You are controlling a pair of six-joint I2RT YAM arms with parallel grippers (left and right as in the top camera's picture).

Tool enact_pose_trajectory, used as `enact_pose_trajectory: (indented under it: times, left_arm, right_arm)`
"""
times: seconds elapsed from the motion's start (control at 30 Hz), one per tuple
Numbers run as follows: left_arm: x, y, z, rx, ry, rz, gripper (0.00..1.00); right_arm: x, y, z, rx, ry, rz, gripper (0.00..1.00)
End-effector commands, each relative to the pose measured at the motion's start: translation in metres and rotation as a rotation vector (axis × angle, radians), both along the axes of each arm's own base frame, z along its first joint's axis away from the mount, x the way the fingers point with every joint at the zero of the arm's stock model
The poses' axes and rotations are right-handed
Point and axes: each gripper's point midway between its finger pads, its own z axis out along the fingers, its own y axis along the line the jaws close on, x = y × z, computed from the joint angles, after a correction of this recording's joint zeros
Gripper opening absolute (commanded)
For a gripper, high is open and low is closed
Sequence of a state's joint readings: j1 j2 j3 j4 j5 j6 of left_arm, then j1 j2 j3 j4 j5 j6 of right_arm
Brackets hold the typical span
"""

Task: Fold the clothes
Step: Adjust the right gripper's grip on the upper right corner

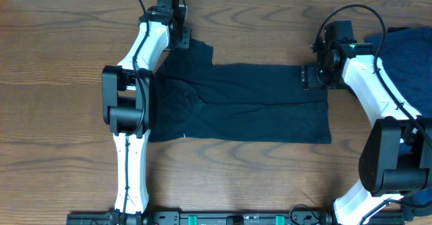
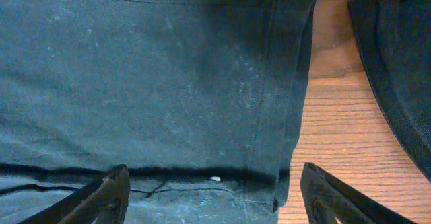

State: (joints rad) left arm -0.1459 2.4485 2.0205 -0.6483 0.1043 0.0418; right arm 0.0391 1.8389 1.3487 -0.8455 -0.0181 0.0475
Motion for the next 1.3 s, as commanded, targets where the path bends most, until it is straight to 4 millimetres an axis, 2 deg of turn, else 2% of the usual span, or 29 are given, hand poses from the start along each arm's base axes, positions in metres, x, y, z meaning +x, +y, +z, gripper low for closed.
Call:
enact_pose_trajectory:
  times: [0.0,0.3,0.33,0.43,0.63,0.83,1.0,1.13,1.27]
  left_arm:
    - [-0.011,0.005,-0.021,0.019,0.055,0.003,0.44]
    - [-0.026,0.007,-0.038,0.027,0.104,0.003,0.44]
    - [-0.026,0.007,-0.039,0.027,0.106,0.003,0.42]
    - [-0.027,0.007,-0.039,0.027,0.108,0.004,0.27]
    - [-0.028,0.007,-0.04,0.027,0.113,0.003,0.11]
    - [-0.029,0.008,-0.04,0.028,0.118,0.003,0.11]
    - [-0.029,0.008,-0.04,0.028,0.118,0.003,0.1]
    - [-0.029,0.008,-0.04,0.028,0.118,0.003,0.1]
    - [-0.028,0.007,-0.04,0.027,0.112,0.003,0.11]
  right_arm:
    - [0.002,-0.005,-0.001,-0.013,-0.003,0.001,0.8]
    - [0.004,-0.005,0.0,-0.013,-0.011,0.001,0.8]
    - [0.005,-0.005,0.0,-0.013,-0.015,0.001,0.81]
    - [0.008,-0.006,0.001,-0.013,-0.027,-0.002,0.85]
    - [0.011,-0.025,0.002,-0.014,-0.042,-0.041,0.89]
    - [0.011,-0.047,0.003,0.02,-0.046,-0.079,0.89]
    - [0.023,-0.061,0.007,0.027,-0.102,-0.086,0.86]
    - [0.032,-0.057,0.01,0.053,-0.142,-0.05,0.8]
    - [0.041,-0.053,0.013,0.059,-0.181,-0.025,0.78]
